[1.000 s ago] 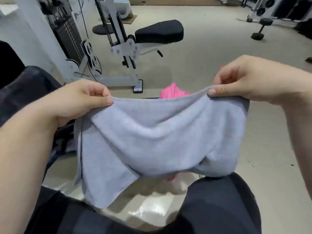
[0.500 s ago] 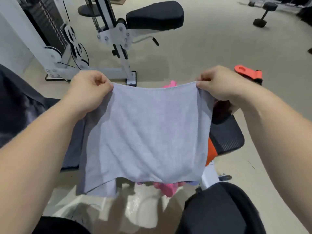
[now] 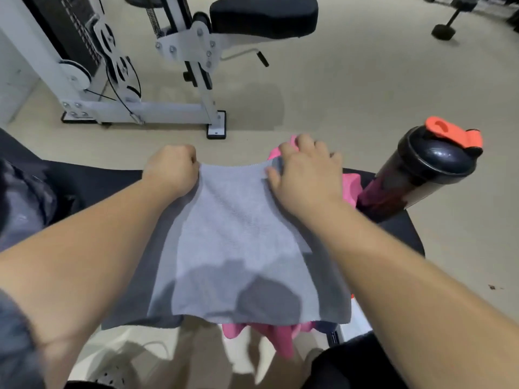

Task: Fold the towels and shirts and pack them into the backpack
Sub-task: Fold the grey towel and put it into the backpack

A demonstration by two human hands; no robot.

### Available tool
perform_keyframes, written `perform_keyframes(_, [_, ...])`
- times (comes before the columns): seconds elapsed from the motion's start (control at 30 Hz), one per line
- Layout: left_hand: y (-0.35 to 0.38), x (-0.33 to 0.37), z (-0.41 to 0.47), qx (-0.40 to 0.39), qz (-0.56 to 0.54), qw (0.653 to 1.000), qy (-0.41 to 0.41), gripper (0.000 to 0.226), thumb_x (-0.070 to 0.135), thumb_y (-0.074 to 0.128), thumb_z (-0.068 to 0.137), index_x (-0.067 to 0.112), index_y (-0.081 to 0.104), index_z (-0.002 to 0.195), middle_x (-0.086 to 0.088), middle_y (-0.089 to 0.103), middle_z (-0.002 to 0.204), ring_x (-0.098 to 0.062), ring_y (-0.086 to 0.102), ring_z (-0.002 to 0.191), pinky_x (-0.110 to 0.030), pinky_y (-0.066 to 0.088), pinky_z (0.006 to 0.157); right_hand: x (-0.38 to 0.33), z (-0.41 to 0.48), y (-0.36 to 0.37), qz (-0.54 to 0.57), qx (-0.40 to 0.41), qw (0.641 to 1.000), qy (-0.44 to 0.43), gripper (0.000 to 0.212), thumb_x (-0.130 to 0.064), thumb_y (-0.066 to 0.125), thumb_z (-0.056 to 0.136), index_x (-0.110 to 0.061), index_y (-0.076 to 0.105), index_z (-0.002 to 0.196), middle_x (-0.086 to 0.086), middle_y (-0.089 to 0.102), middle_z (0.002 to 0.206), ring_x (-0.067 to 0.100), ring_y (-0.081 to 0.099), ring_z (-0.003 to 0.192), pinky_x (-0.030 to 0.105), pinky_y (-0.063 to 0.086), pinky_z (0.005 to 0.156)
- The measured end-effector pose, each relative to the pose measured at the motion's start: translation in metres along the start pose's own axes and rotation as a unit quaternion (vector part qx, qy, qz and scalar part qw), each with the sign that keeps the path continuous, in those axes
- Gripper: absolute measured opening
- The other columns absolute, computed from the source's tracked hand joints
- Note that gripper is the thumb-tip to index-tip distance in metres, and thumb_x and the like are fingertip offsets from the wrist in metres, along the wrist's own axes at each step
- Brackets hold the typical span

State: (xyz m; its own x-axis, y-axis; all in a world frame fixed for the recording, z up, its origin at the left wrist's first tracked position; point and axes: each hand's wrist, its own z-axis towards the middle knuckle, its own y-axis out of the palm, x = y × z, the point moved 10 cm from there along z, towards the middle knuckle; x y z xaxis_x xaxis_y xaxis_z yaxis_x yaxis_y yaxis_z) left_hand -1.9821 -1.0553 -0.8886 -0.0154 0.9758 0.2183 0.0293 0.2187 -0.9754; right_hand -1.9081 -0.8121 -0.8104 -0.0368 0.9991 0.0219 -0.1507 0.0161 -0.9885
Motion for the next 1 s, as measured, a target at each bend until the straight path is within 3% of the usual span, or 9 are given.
perform_keyframes(0.03, [0.005, 0.0, -0.002, 0.004, 0.003, 1.0, -0.001, 0.019, 0.027, 0.051, 0.1, 0.013, 0.063, 0.098, -0.015, 0.062, 0.097, -0.033, 0.05, 0.081, -0.038, 0.045, 0.068, -0.013, -0.014, 0.003, 0.031, -0.012, 0.999, -0.005, 0.053, -0.059, 0.042, 0.093, -0.027, 0.053, 0.134, 0.009, 0.044, 0.143, 0.035, 0.043, 0.127, 0.053, 0.034, 0.099])
perform_keyframes(0.1, [0.01, -0.002, -0.008, 0.011, 0.004, 1.0, 0.003, 0.022, 0.03, 0.051, 0.1, 0.013, 0.063, 0.107, -0.015, 0.062, 0.106, -0.034, 0.052, 0.086, -0.039, 0.044, 0.071, -0.031, -0.04, 0.027, 0.048, -0.084, 0.995, -0.018, 0.071, -0.073, 0.031, 0.091, -0.037, 0.031, 0.152, 0.008, 0.015, 0.165, 0.04, 0.015, 0.149, 0.067, 0.012, 0.114])
perform_keyframes(0.17, [0.008, -0.003, -0.018, 0.022, 0.012, 1.0, 0.016, 0.032, 0.037, 0.052, 0.098, 0.015, 0.059, 0.121, -0.016, 0.06, 0.116, -0.039, 0.055, 0.102, -0.044, 0.045, 0.082, -0.024, -0.058, 0.061, 0.026, -0.143, 0.989, -0.015, 0.084, -0.082, 0.023, 0.087, -0.042, 0.006, 0.158, 0.003, -0.016, 0.167, 0.043, -0.015, 0.151, 0.073, -0.006, 0.113])
perform_keyframes(0.3, [-0.013, -0.004, -0.064, 0.06, 0.008, 0.998, 0.033, 0.042, 0.046, 0.055, 0.095, 0.022, 0.055, 0.129, -0.012, 0.057, 0.121, -0.04, 0.053, 0.11, -0.05, 0.044, 0.09, 0.001, -0.065, 0.094, 0.055, -0.162, 0.985, 0.001, 0.094, -0.09, 0.023, 0.079, -0.044, -0.003, 0.157, -0.002, -0.035, 0.161, 0.041, -0.029, 0.147, 0.073, -0.008, 0.112])
perform_keyframes(0.47, [-0.015, -0.026, -0.145, 0.021, 0.06, 0.998, 0.016, 0.051, 0.055, 0.065, 0.084, 0.023, 0.059, 0.122, -0.005, 0.054, 0.12, -0.037, 0.052, 0.099, -0.048, 0.046, 0.084, 0.001, -0.065, 0.093, 0.087, -0.152, 0.985, -0.004, 0.096, -0.094, 0.026, 0.075, -0.048, 0.003, 0.156, -0.006, -0.033, 0.162, 0.037, -0.029, 0.148, 0.07, -0.008, 0.115])
perform_keyframes(0.67, [-0.009, -0.067, -0.201, -0.006, 0.118, 0.992, -0.035, 0.067, 0.071, 0.038, 0.079, 0.024, 0.058, 0.122, -0.004, 0.055, 0.113, -0.034, 0.053, 0.091, -0.045, 0.051, 0.075, 0.003, -0.065, 0.086, 0.098, -0.122, 0.988, -0.005, 0.092, -0.094, 0.023, 0.076, -0.048, 0.016, 0.155, -0.006, -0.021, 0.166, 0.035, -0.019, 0.152, 0.067, -0.003, 0.117])
perform_keyframes(0.83, [-0.008, -0.083, -0.215, -0.003, 0.042, 0.997, -0.07, 0.049, 0.053, 0.049, 0.094, 0.023, 0.05, 0.133, -0.005, 0.058, 0.113, -0.033, 0.054, 0.105, -0.046, 0.049, 0.087, -0.006, -0.075, 0.06, 0.061, -0.011, 0.997, -0.045, 0.078, -0.087, 0.031, 0.082, -0.035, 0.05, 0.137, 0.006, 0.019, 0.165, 0.036, 0.009, 0.151, 0.069, 0.008, 0.115])
perform_keyframes(0.93, [-0.012, -0.095, -0.211, 0.018, -0.057, 0.994, -0.094, 0.026, 0.033, 0.046, 0.1, 0.018, 0.064, 0.11, -0.007, 0.063, 0.101, -0.032, 0.058, 0.1, -0.041, 0.046, 0.084, -0.024, -0.082, 0.045, 0.035, 0.04, 0.992, -0.117, 0.074, -0.081, 0.033, 0.085, -0.03, 0.056, 0.133, 0.007, 0.029, 0.16, 0.036, 0.017, 0.15, 0.069, 0.008, 0.115])
perform_keyframes(1.0, [-0.011, -0.102, -0.208, 0.009, -0.061, 0.993, -0.101, 0.019, 0.026, 0.05, 0.097, 0.018, 0.068, 0.098, -0.004, 0.065, 0.096, -0.029, 0.06, 0.095, -0.039, 0.046, 0.08, -0.041, -0.088, 0.045, 0.024, 0.019, 0.984, -0.177, 0.075, -0.082, 0.03, 0.086, -0.036, 0.048, 0.143, 0.004, 0.025, 0.164, 0.033, 0.016, 0.151, 0.068, 0.005, 0.117])
